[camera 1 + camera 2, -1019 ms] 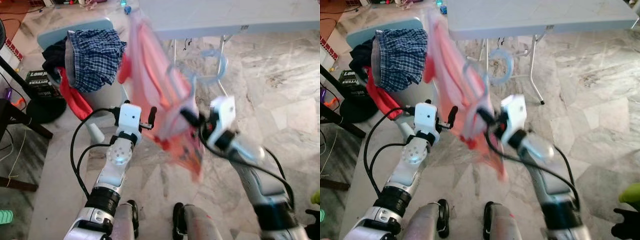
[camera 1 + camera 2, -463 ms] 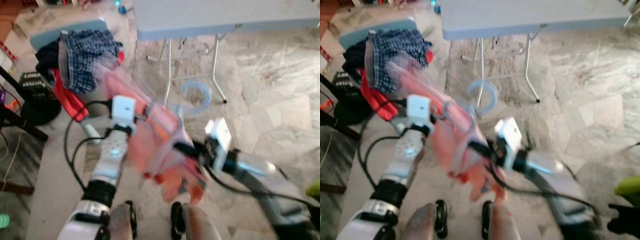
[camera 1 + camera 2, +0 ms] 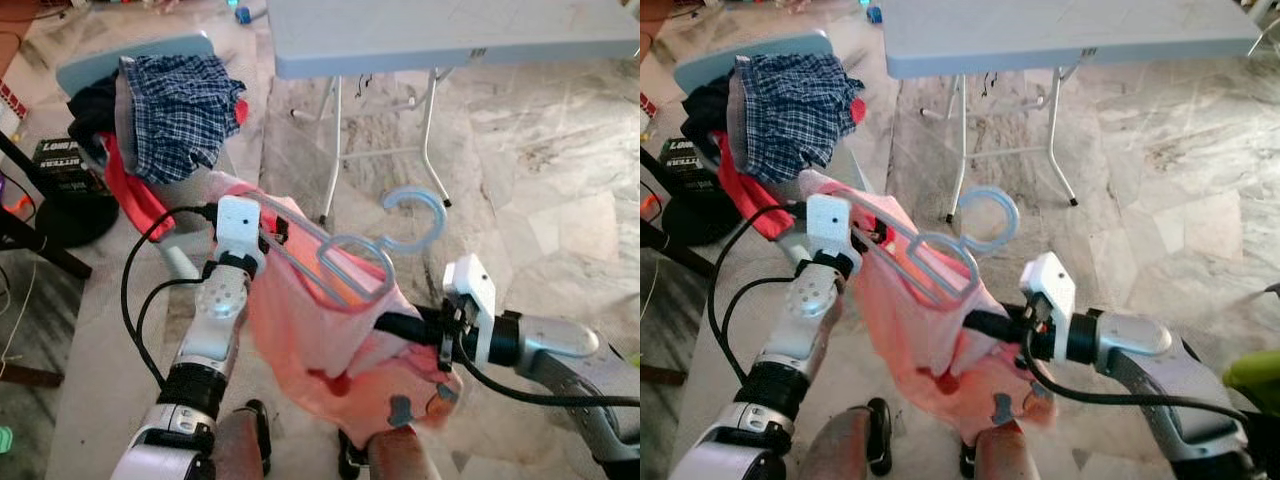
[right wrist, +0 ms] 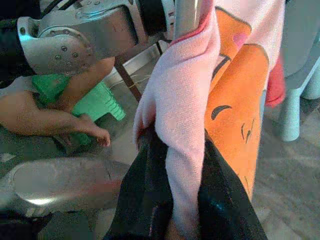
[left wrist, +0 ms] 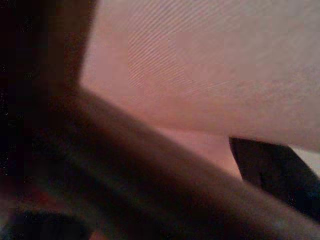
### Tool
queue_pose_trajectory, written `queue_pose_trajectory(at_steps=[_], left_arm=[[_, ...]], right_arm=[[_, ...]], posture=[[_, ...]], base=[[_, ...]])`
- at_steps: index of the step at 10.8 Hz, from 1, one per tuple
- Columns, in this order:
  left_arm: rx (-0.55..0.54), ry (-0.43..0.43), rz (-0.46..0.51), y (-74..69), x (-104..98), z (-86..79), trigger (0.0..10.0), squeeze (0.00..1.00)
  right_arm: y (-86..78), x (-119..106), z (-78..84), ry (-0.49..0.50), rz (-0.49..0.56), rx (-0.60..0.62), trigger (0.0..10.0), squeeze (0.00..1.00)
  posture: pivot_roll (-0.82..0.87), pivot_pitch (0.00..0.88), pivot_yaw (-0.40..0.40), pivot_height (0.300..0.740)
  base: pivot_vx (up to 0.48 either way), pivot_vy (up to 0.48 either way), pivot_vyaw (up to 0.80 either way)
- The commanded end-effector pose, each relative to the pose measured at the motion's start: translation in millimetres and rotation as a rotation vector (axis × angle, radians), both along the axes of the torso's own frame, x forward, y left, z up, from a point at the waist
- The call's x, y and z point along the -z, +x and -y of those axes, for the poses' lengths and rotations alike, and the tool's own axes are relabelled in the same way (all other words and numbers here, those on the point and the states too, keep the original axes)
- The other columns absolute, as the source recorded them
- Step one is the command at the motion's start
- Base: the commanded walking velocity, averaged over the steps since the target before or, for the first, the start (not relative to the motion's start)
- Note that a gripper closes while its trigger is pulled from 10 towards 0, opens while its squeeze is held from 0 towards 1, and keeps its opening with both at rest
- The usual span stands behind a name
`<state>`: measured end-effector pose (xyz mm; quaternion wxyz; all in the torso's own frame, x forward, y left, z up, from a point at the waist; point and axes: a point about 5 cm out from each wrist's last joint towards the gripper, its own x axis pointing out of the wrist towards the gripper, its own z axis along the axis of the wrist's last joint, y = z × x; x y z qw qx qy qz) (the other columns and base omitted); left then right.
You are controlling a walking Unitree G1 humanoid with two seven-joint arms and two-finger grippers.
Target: Hang hanger
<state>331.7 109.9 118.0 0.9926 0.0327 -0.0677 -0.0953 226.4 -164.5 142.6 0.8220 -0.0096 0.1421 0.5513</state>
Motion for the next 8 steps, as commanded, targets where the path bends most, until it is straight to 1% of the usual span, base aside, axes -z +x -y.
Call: queue_pose_trajectory(at_steps=[1,2,4,6,8], left_arm=[[0.015,-0.005,0.014,-2.4,-1,-0.7,0.0,0.0],[0.017,0.008,0.002,-4.0,2,-2.0,0.0,0.0],[0.027,0.005,-0.002,-6.0,4,-1.2,0.0,0.0],[0.087,-0.006,-0.024,-12.2,9,11.6,0.0,0.0],[0.132,-0.013,-0.053,-19.5,16,20.8,0.0,0.0]], right_arm=[[-4.7,-1,-1.0,-0.006,-0.004,-0.034,10.0,0.0],[-5.3,3,1.6,-0.022,-0.019,-0.033,10.0,0.0],[-6.0,7,6.5,-0.037,-0.039,-0.03,10.0,0.0],[-8.4,16,15.2,-0.096,-0.07,-0.036,10.0,0.0],[-4.9,23,24.0,-0.144,-0.067,-0.002,10.0,0.0]], posture=[[-0.1,0.231,-0.038,0.74],[-0.1,0.233,-0.038,0.74],[-0.1,0.231,-0.04,0.74],[-0.09,0.229,-0.044,0.74],[-0.09,0.225,-0.046,0.74]], base=[[0.0,0.0,0.0],[0.0,0.0,0.0],[0.0,0.0,0.0],[0.0,0.0,0.0],[0.0,0.0,0.0]])
